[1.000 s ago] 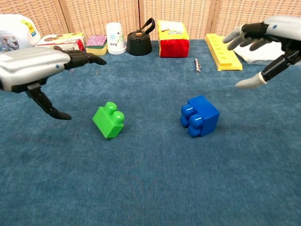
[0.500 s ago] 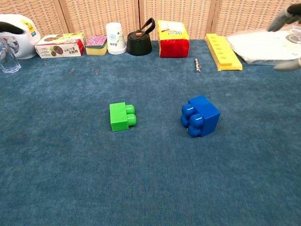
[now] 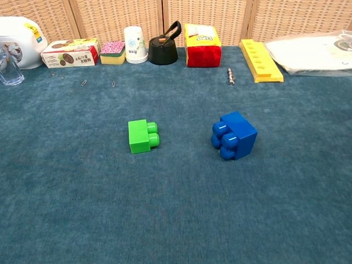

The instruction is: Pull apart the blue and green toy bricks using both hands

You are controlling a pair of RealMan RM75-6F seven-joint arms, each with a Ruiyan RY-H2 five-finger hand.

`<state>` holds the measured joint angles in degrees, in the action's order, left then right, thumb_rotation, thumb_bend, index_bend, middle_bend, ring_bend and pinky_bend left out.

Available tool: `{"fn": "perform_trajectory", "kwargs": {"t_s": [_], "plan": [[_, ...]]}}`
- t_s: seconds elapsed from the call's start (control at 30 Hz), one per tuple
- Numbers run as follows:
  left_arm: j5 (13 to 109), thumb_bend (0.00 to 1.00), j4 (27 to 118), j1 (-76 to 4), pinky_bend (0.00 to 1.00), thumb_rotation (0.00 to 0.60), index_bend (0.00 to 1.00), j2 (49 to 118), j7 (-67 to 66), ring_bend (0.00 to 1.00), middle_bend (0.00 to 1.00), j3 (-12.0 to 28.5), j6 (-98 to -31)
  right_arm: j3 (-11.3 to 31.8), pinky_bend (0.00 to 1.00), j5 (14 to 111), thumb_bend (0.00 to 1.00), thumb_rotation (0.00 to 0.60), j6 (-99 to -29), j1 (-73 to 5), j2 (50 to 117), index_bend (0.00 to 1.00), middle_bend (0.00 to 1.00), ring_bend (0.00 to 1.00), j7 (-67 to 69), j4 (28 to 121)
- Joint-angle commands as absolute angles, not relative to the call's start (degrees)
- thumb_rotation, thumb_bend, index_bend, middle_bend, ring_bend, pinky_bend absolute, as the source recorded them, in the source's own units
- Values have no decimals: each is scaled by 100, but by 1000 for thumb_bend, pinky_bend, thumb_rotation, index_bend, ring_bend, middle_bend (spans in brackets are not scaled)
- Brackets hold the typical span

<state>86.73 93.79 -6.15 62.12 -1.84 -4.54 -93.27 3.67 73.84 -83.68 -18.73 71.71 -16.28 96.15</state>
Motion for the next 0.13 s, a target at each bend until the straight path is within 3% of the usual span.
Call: {"fn": "perform_trajectory", "kwargs": {"t_s": [0.03,0.13], "plan": [[8643,83,9150,-252,122,600,69,6364,0,0,73,-556,-9624,229,142,7523,153,500,-8661,-1569,7093,303,275,187,-1489,9666],[8619,83,9089,-67,122,600,70,6458,55,0,73,-549,-9748,145,143,7698,153,501,-8880,-1352,7067,315,285,187,-1389,9681]]}}
